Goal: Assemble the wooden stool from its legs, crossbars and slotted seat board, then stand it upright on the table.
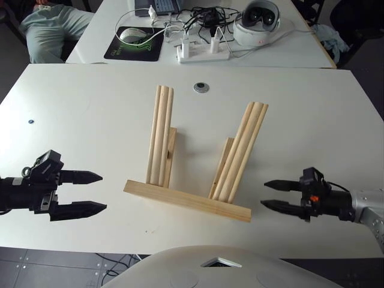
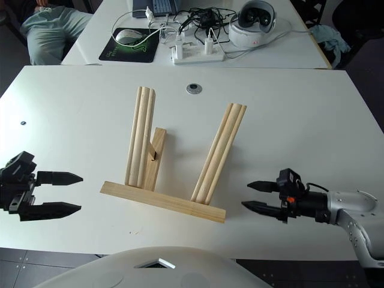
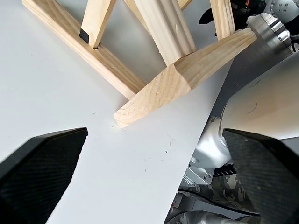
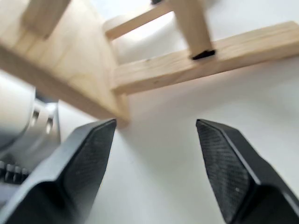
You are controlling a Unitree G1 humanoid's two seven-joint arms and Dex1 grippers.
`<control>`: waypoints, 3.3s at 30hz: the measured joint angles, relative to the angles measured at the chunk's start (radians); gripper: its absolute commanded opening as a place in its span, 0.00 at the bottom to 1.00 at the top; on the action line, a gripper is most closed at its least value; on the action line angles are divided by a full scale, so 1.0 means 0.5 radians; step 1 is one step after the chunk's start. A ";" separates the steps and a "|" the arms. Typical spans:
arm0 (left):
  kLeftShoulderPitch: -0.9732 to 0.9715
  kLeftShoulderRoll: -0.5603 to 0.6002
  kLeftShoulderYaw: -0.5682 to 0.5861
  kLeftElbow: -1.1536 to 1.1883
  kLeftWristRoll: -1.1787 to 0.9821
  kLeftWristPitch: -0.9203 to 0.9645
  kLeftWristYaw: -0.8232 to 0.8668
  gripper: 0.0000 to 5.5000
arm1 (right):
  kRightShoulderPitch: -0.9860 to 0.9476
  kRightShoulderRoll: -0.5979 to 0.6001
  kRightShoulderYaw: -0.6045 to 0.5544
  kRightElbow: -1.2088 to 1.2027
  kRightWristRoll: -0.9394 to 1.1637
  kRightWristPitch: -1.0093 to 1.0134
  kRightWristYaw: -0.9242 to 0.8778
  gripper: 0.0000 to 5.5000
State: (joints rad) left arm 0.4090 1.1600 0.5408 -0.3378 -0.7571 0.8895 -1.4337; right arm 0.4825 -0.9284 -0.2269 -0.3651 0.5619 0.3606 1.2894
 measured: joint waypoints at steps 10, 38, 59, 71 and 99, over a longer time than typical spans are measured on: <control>-0.038 0.042 -0.046 0.062 0.029 -0.017 -0.051 0.98 | 0.178 0.121 0.121 -0.372 -0.118 -0.383 -0.006 0.58; -0.369 0.120 -0.337 0.215 0.043 -0.042 -0.044 0.98 | 0.058 0.182 0.314 -0.629 0.237 0.082 -0.441 0.29; 0.272 -0.446 0.146 -0.235 -0.072 0.111 0.289 0.98 | -1.785 -0.762 0.749 0.254 2.554 1.719 -0.941 0.28; 0.275 -0.528 0.187 -0.298 -0.135 0.132 0.471 0.98 | -3.194 -0.100 1.625 1.792 2.848 2.424 -1.486 0.27; -0.454 -0.407 -0.124 0.157 -0.111 -0.050 0.565 0.98 | -1.370 0.344 0.176 0.700 2.135 1.372 -3.026 0.57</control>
State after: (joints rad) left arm 0.1821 0.9568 0.4787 -0.2595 -0.8125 0.8647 -1.1513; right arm -0.2027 -0.7563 -0.1389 -0.0153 1.6293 1.0466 -0.2238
